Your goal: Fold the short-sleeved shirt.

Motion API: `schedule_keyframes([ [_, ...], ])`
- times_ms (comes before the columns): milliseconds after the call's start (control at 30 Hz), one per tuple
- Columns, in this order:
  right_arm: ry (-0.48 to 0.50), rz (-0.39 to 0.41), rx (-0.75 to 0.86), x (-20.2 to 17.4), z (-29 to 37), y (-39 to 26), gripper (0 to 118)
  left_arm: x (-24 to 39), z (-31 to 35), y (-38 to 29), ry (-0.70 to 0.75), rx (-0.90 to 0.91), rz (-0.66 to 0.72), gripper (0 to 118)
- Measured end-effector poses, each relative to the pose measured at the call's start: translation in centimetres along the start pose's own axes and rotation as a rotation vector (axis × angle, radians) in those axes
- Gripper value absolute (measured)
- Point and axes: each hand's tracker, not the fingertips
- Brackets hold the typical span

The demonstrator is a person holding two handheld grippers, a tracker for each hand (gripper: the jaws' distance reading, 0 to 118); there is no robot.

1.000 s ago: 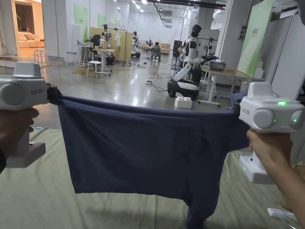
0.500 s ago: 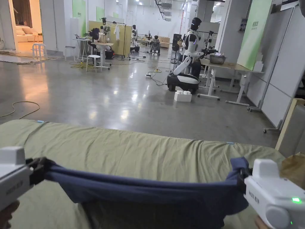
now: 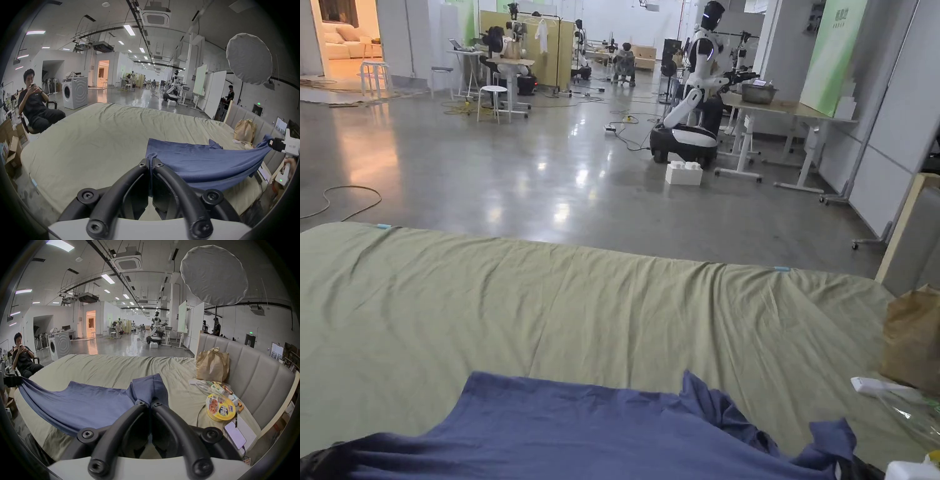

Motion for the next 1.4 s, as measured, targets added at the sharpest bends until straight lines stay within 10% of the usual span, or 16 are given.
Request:
schedule_keyframes([
  [933,-0.055,0.109,-0.496,-1.2,-4.8,-14.6,4,1.6,-8.5,-14.2,0.071,-0.464,-0.018,3],
  [1033,-0.071,0.099,-0.498,-1.5,-5.3,-13.9,39,2.0,-8.5,-13.4,0.097,-0.427,-0.021,16],
  [1133,-0.108,0.06,-0.4,-1.8,-5.2,-11.5,73,2.9,-8.4,-11.5,0.114,-0.328,-0.055,62],
  [1400,-0.079,0.036,0.009,-4.7,-5.0,-3.6,98,7.0,-8.2,-4.2,0.081,-0.008,-0.087,64],
])
